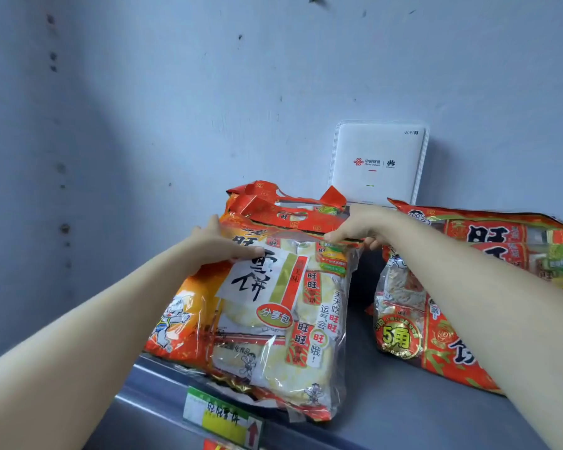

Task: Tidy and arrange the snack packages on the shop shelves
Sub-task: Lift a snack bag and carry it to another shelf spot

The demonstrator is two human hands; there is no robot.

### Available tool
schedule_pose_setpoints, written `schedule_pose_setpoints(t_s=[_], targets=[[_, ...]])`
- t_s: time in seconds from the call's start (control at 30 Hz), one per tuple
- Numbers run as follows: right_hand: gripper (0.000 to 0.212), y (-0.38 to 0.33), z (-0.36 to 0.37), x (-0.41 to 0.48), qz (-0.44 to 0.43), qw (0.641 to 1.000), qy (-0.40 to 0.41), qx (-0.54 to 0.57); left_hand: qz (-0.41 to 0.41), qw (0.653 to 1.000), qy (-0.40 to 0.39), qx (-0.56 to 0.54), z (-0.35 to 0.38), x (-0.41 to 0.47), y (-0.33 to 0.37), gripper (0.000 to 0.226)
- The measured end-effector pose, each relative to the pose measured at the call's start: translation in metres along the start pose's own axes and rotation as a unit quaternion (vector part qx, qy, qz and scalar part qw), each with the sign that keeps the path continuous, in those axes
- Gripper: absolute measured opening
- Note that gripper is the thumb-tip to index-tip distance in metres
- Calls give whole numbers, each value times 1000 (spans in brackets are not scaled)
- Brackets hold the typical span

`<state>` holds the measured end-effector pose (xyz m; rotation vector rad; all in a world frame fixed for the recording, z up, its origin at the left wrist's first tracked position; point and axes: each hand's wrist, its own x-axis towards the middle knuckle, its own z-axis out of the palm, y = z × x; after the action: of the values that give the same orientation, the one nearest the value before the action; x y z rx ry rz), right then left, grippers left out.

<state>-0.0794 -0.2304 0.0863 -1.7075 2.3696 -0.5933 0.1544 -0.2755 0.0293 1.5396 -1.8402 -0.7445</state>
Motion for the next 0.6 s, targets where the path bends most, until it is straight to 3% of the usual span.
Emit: schedule_pose_setpoints(t_s=[0.07,0.1,0.2,0.33,0.57,0.6], targets=[[27,5,-4,7,7,994,17,111,-34,998,-5,-60,-4,4,-1,113],[19,9,-6,12,8,986,44,161,-49,996,-6,-77,-6,6,-2,106],[23,9,-11,18,14,958,81,276,-78,987,4,-140,-11,9,-5,86],[5,-6,-11,29,8,927,96,363,-75,982,46,-169,-14,12,-2,66],[2,-30,0,55,62,893,75,438,-87,977,88,-176,-27,14,-21,74],[15,-33,4,62,76,881,104,454,-84,977,88,-173,-29,14,-23,74]])
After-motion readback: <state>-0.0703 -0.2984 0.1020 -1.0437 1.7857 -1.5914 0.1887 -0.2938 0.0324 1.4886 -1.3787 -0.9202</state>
